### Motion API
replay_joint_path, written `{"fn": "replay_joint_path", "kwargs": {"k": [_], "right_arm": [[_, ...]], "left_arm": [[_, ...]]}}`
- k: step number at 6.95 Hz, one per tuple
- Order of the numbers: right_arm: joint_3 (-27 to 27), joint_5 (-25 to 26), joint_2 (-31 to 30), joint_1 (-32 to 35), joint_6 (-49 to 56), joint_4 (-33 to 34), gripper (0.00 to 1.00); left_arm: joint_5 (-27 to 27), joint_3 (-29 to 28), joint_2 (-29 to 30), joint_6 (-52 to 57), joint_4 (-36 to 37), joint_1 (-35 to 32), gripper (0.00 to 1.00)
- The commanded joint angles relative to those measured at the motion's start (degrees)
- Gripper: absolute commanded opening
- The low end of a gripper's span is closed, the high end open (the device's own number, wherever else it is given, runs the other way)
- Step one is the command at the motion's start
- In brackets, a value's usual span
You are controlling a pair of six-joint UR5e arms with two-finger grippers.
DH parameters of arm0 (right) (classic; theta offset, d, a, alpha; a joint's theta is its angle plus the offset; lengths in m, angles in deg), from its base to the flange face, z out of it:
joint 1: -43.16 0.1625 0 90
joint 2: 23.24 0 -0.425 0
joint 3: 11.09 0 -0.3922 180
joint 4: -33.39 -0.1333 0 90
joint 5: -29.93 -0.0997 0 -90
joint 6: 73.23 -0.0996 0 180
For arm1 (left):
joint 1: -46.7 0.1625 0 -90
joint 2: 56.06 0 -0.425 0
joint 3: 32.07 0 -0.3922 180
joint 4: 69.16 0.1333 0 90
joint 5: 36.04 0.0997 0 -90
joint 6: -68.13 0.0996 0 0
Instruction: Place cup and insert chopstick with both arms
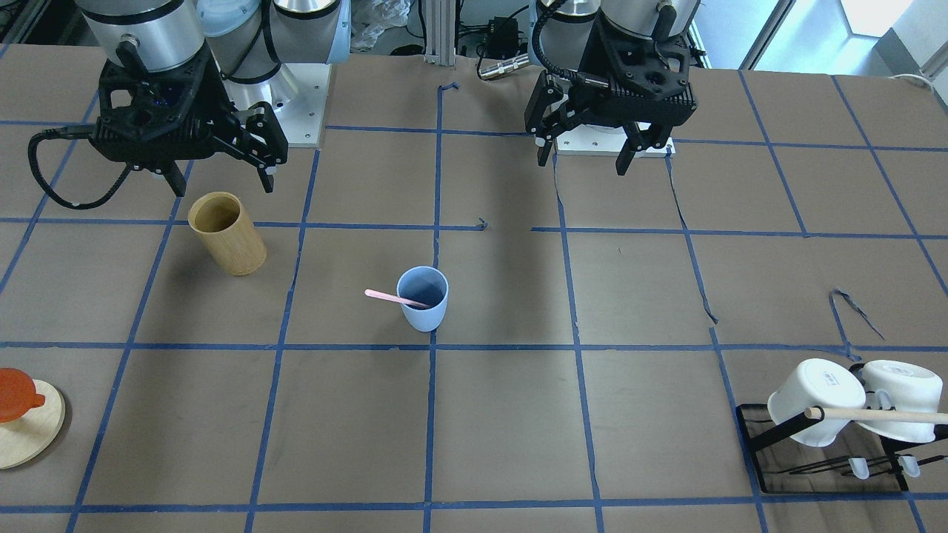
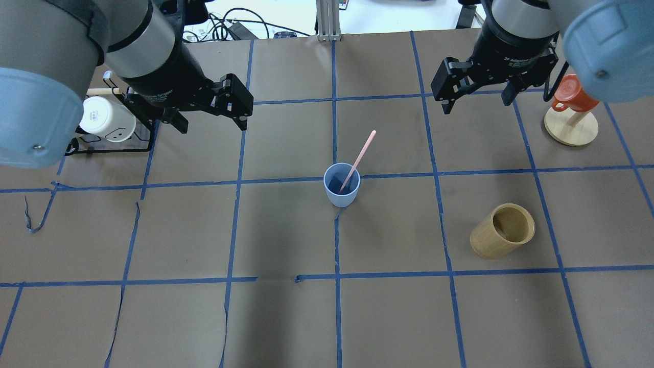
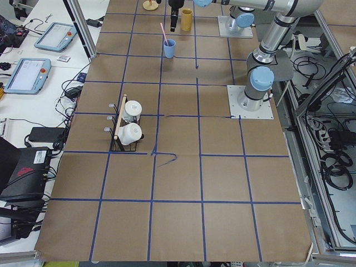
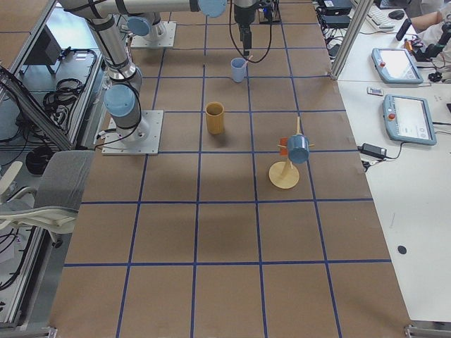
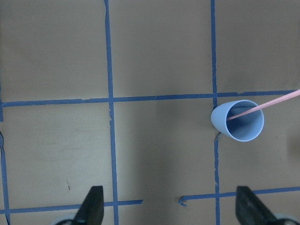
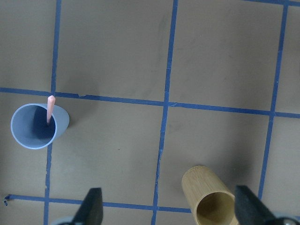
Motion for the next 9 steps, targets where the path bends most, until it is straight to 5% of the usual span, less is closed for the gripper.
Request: {"fn": "replay_joint_path", "kwargs": {"k": [1, 9], "right_arm": [[0.21, 0.06, -0.16, -0.17, -0.22, 2.39, 1.00], [0.30, -0.21, -0.25, -1.05, -0.13, 2.58, 1.00]], "left_arm": [[0.00, 0.00, 0.00, 0.00, 0.02, 0.00, 1.00], [0.00, 0.00, 0.00, 0.00, 0.02, 0.00, 1.00]]}}
